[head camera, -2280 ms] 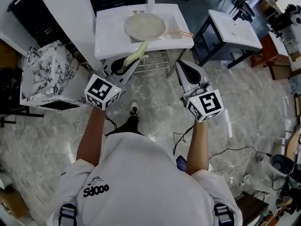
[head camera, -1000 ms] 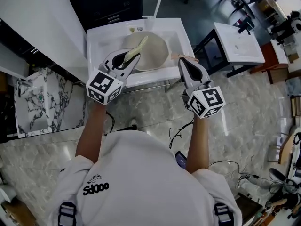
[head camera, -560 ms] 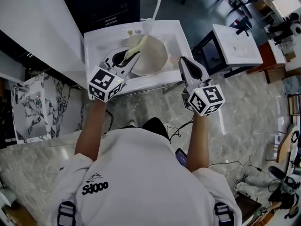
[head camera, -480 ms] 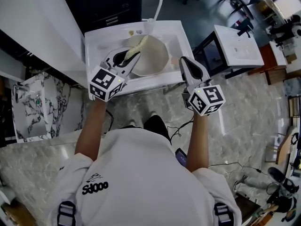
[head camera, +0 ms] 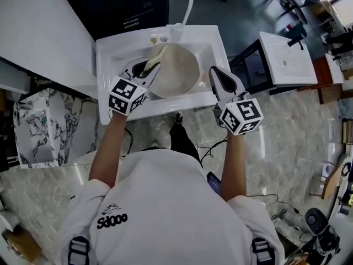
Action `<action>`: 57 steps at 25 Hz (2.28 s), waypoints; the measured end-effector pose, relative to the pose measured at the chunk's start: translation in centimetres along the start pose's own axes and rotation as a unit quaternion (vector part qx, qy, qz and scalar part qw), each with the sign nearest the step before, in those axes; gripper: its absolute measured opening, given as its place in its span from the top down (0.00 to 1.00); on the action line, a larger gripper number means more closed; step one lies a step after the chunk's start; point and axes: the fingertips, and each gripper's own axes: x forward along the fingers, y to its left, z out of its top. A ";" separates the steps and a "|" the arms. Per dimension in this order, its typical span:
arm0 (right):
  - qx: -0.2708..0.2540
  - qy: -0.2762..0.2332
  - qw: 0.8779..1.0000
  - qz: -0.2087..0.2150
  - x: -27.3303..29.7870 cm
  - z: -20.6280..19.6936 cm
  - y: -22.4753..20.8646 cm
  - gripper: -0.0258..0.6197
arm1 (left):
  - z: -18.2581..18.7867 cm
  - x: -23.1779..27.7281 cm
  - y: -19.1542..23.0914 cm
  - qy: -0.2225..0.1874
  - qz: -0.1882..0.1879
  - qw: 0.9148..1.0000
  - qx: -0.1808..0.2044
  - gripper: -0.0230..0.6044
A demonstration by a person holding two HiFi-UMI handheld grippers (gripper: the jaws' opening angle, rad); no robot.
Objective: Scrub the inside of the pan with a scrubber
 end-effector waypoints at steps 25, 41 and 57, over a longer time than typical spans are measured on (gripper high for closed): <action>0.052 0.110 0.990 0.069 8.5 -9.3 -9.4 0.95 | -13.6 18.1 5.4 0.194 0.057 0.979 -0.033 0.86; 0.075 0.148 0.984 0.069 9.4 -12.2 -11.1 0.95 | -17.3 21.6 3.8 0.221 0.029 0.973 -0.057 0.86; 0.089 0.161 0.983 -0.023 7.8 -14.3 -11.1 0.95 | -18.6 25.4 2.4 0.201 -0.046 0.975 -0.085 0.86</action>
